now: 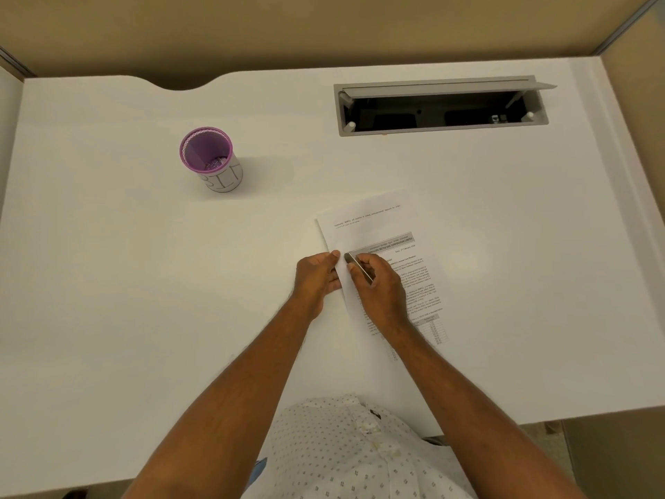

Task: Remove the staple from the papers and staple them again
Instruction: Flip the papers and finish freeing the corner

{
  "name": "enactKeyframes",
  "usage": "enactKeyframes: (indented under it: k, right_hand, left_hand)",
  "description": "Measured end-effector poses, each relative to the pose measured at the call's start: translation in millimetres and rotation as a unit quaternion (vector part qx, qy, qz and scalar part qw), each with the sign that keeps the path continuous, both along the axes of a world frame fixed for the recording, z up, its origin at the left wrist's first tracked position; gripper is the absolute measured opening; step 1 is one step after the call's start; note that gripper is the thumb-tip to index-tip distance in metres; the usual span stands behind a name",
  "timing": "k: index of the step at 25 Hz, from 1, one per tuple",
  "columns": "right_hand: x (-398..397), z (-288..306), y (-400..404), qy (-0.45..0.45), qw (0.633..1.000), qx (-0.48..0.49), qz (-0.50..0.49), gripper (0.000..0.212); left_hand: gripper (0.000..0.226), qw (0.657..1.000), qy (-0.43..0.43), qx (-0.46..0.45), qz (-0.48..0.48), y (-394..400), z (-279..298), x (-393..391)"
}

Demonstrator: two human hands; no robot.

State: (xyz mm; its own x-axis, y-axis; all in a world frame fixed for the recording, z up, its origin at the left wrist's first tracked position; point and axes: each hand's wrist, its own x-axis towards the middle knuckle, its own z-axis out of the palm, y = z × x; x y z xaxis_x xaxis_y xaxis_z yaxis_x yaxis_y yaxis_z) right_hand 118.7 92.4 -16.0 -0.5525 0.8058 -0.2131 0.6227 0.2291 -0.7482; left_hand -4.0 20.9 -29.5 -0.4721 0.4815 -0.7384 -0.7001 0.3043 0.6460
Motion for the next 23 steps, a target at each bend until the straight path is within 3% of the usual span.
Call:
enactKeyframes:
  k: [6,17,23]
  right_hand:
    - [-5.5,-0.1,2.5,-0.017,0.999,-0.021,-0.019,0.029]
    - [-0.6,3.2,0.7,0.033,0.997,-0.074,-0.018,0.024]
    - [4.1,13.6,10.1,0.070,0.991,-0.060,-0.094,0.021]
  left_hand:
    - [0.024,1.000,0.000,-0.004,0.010,1.4,2.3,1.5]
    - [0.025,1.000,-0.002,-0.003,0.017,0.4,7.9,2.6]
    - [0.018,1.000,-0.008,0.006,0.011,1.4,12.6,4.1]
